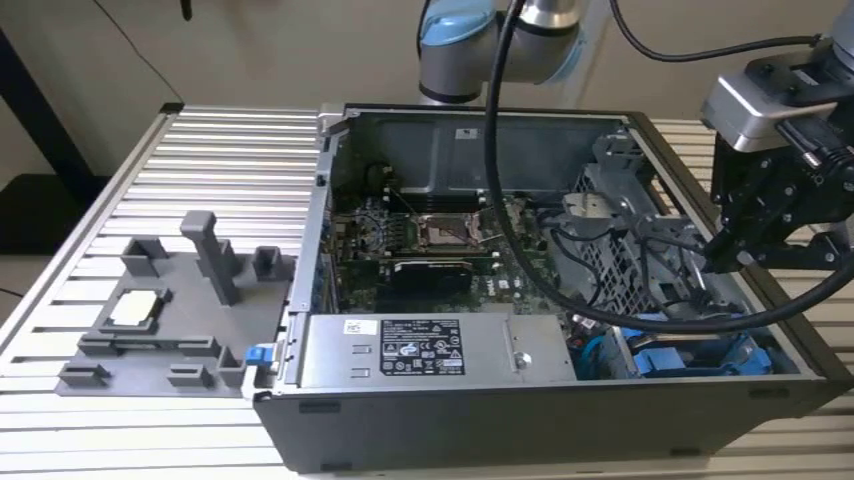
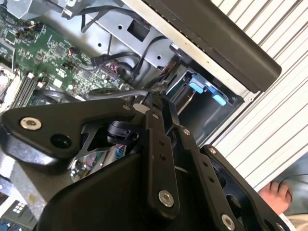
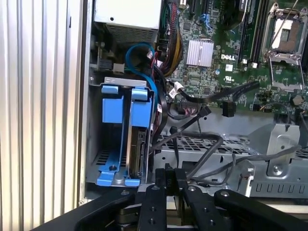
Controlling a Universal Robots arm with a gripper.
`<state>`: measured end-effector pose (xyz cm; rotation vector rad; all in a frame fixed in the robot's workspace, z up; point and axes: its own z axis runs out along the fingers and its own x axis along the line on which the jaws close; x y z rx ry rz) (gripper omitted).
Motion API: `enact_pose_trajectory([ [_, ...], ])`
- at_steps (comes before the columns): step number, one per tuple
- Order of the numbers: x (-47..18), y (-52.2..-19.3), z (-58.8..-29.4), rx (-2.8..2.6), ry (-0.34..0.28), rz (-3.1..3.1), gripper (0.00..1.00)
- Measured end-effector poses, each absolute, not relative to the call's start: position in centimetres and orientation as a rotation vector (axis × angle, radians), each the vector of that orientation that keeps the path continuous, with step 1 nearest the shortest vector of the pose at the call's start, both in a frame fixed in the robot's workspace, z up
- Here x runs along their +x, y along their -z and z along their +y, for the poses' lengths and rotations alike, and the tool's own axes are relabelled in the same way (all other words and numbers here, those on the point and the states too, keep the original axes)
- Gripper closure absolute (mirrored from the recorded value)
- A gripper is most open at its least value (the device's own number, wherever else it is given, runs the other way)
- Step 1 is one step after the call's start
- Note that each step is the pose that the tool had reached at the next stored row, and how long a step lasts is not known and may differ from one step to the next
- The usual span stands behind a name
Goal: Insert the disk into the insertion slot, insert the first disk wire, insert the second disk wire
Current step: 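Insert the first disk wire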
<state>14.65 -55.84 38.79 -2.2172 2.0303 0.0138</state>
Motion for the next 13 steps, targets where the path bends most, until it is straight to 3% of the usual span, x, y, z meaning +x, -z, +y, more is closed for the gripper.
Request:
enact_pose_trajectory([
  [13,15.53,-38.11,-56.12,-2.237,-0.069,2.061,0.81],
])
